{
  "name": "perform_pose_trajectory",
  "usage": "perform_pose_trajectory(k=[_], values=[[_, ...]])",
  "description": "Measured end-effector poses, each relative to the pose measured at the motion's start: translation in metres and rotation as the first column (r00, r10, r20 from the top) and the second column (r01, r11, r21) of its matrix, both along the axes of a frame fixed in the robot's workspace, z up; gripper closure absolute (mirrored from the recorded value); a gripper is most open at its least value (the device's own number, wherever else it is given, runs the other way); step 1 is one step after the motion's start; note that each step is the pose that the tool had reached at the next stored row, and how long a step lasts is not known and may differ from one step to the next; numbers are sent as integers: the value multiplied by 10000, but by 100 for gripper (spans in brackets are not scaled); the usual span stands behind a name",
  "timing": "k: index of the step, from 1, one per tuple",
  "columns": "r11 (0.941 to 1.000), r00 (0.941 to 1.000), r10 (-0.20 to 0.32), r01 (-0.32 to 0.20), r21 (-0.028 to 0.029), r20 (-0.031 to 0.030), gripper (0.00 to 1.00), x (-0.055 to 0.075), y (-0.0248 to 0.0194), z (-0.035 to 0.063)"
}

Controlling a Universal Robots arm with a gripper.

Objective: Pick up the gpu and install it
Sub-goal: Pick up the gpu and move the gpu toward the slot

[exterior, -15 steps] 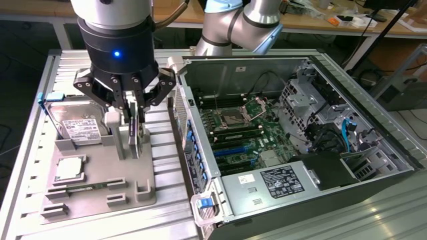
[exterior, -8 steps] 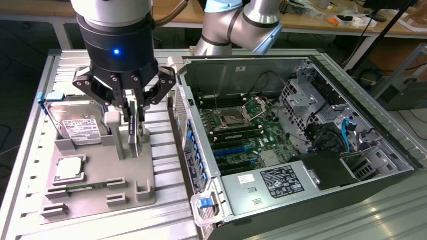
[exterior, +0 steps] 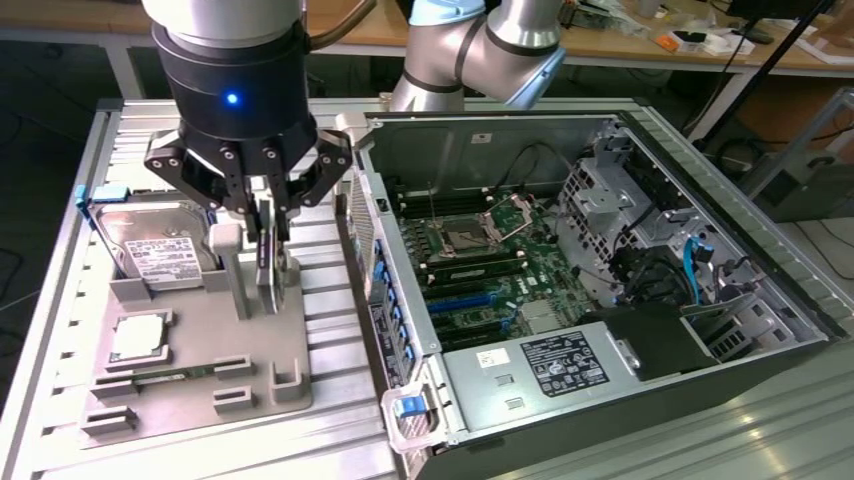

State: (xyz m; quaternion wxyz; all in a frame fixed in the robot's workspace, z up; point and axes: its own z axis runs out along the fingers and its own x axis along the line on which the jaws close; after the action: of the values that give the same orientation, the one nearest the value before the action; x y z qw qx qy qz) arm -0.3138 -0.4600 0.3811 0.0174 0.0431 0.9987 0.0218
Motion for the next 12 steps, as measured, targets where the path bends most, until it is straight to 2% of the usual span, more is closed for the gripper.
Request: perform_pose_trajectory(k=[12], values=[[10000, 10000, 0, 0, 1, -2, 73, 0, 0, 50]])
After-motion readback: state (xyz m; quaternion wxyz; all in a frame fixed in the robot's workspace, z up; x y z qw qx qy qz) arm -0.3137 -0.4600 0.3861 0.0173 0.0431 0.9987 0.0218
